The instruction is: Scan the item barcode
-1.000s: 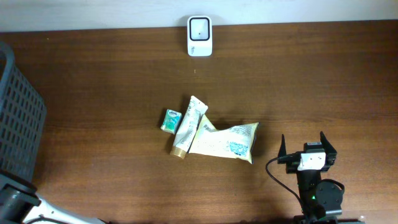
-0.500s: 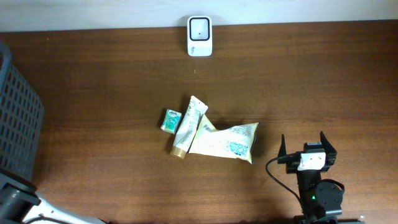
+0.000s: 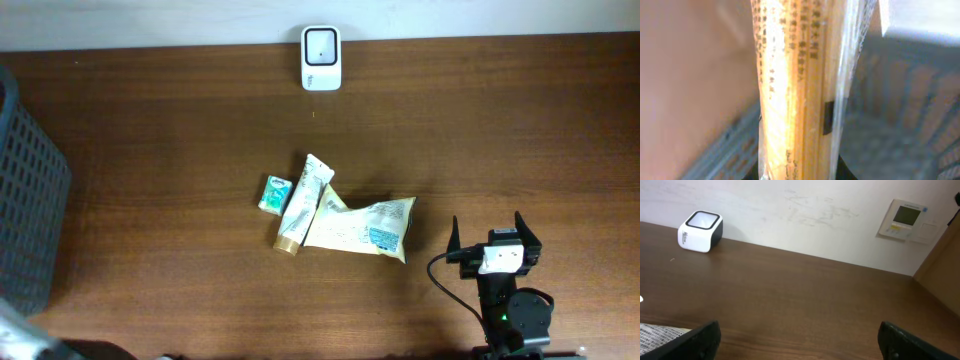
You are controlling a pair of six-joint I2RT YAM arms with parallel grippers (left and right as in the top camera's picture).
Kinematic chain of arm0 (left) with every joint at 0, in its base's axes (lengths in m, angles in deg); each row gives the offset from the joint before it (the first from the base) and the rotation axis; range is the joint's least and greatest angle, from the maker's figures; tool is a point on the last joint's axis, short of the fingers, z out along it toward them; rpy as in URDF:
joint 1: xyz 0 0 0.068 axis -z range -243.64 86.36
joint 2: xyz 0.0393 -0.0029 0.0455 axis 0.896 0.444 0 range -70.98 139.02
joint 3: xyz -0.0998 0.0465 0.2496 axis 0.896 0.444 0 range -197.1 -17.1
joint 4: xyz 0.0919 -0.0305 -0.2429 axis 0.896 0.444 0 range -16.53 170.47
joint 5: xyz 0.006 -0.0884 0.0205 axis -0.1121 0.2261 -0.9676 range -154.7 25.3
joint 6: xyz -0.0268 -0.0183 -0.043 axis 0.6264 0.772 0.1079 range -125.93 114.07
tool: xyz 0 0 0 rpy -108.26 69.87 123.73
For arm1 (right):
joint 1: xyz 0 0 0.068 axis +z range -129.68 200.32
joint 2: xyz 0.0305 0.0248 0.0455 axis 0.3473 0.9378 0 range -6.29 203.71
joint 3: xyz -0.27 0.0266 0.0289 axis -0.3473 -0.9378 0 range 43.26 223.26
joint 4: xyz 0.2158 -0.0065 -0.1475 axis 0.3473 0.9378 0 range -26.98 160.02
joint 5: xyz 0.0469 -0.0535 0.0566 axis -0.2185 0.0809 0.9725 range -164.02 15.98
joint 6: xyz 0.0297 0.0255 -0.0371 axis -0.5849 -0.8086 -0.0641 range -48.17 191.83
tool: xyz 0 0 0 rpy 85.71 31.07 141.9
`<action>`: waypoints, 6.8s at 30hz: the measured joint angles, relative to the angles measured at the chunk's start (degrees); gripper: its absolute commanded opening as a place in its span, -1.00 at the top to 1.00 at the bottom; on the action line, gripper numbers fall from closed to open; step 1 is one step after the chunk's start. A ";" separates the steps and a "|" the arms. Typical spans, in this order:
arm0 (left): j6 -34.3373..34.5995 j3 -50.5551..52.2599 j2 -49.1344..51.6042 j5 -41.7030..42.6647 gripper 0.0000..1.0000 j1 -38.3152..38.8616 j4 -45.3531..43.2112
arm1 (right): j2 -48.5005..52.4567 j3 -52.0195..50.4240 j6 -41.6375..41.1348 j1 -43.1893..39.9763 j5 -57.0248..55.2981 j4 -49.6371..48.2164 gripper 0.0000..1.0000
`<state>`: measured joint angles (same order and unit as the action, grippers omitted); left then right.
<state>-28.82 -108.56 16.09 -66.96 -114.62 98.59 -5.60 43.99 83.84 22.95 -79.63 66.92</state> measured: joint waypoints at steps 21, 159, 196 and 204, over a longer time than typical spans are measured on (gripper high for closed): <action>30.64 14.60 5.86 11.06 1.00 48.24 31.67 | 0.00 0.00 -0.02 0.02 0.00 -0.02 -0.97; -3.06 16.94 -10.01 34.69 -0.98 20.26 19.61 | 83.12 76.74 -9.84 14.49 27.54 53.66 -0.97; -3.06 16.94 -10.01 34.67 -0.98 20.26 19.61 | 105.35 78.73 -34.60 30.05 21.16 49.03 0.92; -3.06 16.94 -10.01 34.67 -0.98 20.26 19.61 | 108.30 78.79 -34.29 29.00 16.37 51.06 0.92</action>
<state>-31.88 -91.62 6.07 -32.29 -94.36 118.20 102.70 122.78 49.55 51.96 -63.26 117.98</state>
